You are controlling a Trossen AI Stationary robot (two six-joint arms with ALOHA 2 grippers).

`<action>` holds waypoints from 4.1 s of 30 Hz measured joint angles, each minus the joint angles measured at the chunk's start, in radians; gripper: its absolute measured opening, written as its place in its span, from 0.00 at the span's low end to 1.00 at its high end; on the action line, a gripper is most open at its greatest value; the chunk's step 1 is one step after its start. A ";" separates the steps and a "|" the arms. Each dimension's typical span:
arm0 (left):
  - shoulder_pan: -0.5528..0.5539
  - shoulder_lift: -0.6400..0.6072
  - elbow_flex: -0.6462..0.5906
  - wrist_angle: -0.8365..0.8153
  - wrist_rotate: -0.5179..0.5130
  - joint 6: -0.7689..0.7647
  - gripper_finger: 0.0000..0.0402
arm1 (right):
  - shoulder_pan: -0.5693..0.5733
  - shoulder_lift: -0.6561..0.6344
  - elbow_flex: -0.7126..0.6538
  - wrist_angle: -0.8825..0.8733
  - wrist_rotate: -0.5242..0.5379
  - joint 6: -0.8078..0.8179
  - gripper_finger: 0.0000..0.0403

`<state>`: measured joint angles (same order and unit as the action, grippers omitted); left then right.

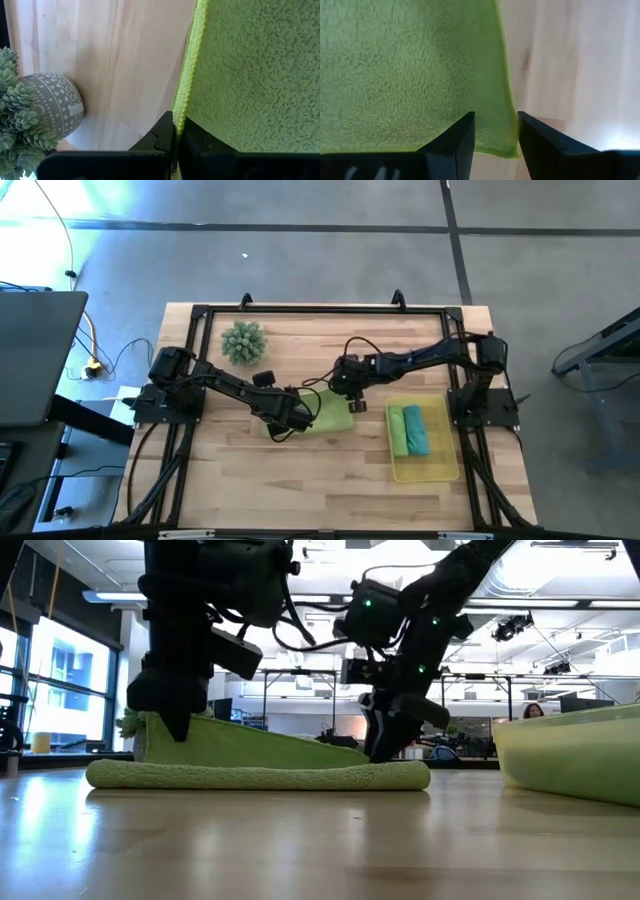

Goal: Roll microfiber towels into tight, uniform cylinder then place into a basket
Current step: Fold the light green cloth

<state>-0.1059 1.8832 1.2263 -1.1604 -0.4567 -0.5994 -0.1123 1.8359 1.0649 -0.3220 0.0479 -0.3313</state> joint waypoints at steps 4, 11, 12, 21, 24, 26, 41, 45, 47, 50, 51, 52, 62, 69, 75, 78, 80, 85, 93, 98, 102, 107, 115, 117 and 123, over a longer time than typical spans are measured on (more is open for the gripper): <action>0.000 0.000 0.000 -0.001 -0.001 0.000 0.01 | 0.001 0.025 0.000 -0.010 0.000 0.012 0.32; 0.000 0.000 0.000 -0.018 -0.001 0.000 0.01 | 0.002 0.016 0.000 -0.047 0.003 0.025 0.11; 0.000 0.000 0.001 -0.027 -0.001 -0.005 0.01 | 0.002 0.011 0.000 -0.062 0.003 0.029 0.07; -0.015 0.000 0.061 -0.141 -0.012 -0.087 0.01 | 0.057 -0.055 0.000 -0.086 0.003 0.049 0.01; -0.036 0.000 0.104 -0.147 -0.010 -0.087 0.01 | 0.094 -0.065 0.000 -0.084 0.003 0.080 0.01; -0.056 0.000 0.133 -0.162 -0.009 -0.089 0.01 | 0.122 -0.067 0.000 -0.088 0.002 0.099 0.00; -0.275 0.000 0.362 -0.253 0.254 -0.196 0.01 | 0.358 -0.218 0.000 -0.057 -0.176 0.301 0.00; -0.324 0.000 0.395 -0.248 0.250 -0.238 0.01 | 0.407 -0.225 0.000 -0.038 -0.183 0.301 0.00; -0.338 0.000 0.389 -0.242 0.213 -0.239 0.01 | 0.420 -0.211 0.000 -0.026 -0.150 0.286 0.00; -0.336 -0.001 0.353 -0.223 0.160 -0.256 0.01 | 0.414 -0.182 0.000 -0.024 -0.123 0.277 0.00; -0.329 0.000 0.340 -0.223 0.150 -0.265 0.01 | 0.408 -0.174 0.000 -0.016 -0.120 0.272 0.00; -0.320 0.000 0.325 -0.223 0.140 -0.280 0.01 | 0.401 -0.168 0.000 -0.013 -0.119 0.268 0.00; -0.199 0.002 0.165 -0.207 0.055 -0.353 0.01 | 0.270 -0.146 0.000 -0.085 0.004 0.234 0.00; -0.133 0.002 0.076 -0.154 -0.012 -0.393 0.01 | 0.198 -0.119 0.000 -0.074 0.011 0.198 0.00; -0.099 0.002 0.040 -0.068 -0.034 -0.327 0.01 | 0.168 -0.072 0.000 -0.082 0.014 0.192 0.00; -0.080 0.002 0.019 -0.014 -0.050 -0.292 0.01 | 0.154 -0.071 0.000 -0.083 0.024 0.189 0.00; -0.068 0.002 0.011 -0.005 -0.072 -0.290 0.01 | 0.144 -0.071 0.000 -0.084 0.035 0.172 0.00; -0.042 0.002 0.010 -0.003 -0.108 -0.287 0.01 | 0.121 -0.071 0.000 -0.089 0.054 0.166 0.00; -0.025 0.002 0.010 -0.003 -0.116 -0.287 0.01 | 0.104 -0.069 0.000 -0.089 0.055 0.140 0.00; -0.025 0.002 0.010 -0.003 -0.115 -0.287 0.01 | 0.103 -0.069 0.000 -0.087 0.098 0.105 0.09; -0.025 0.002 0.010 -0.003 -0.115 -0.287 0.01 | 0.111 -0.077 0.000 -0.099 0.199 0.107 0.22; -0.025 0.002 0.010 -0.002 -0.108 -0.287 0.01 | 0.140 -0.114 0.000 -0.110 0.148 0.234 0.31; -0.025 0.002 0.010 -0.057 -0.046 -0.299 0.01 | 0.191 -0.082 0.000 -0.055 0.111 0.234 0.30; -0.024 0.002 0.010 -0.073 -0.049 -0.313 0.01 | 0.192 -0.078 0.000 -0.046 0.132 0.226 0.29; -0.018 0.002 0.010 -0.065 -0.031 -0.306 0.01 | 0.178 -0.059 0.000 -0.018 0.151 0.226 0.29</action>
<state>-0.1234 1.8854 1.2358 -1.2259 -0.4873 -0.9058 0.0656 1.7771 1.0645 -0.3403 0.1986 -0.1051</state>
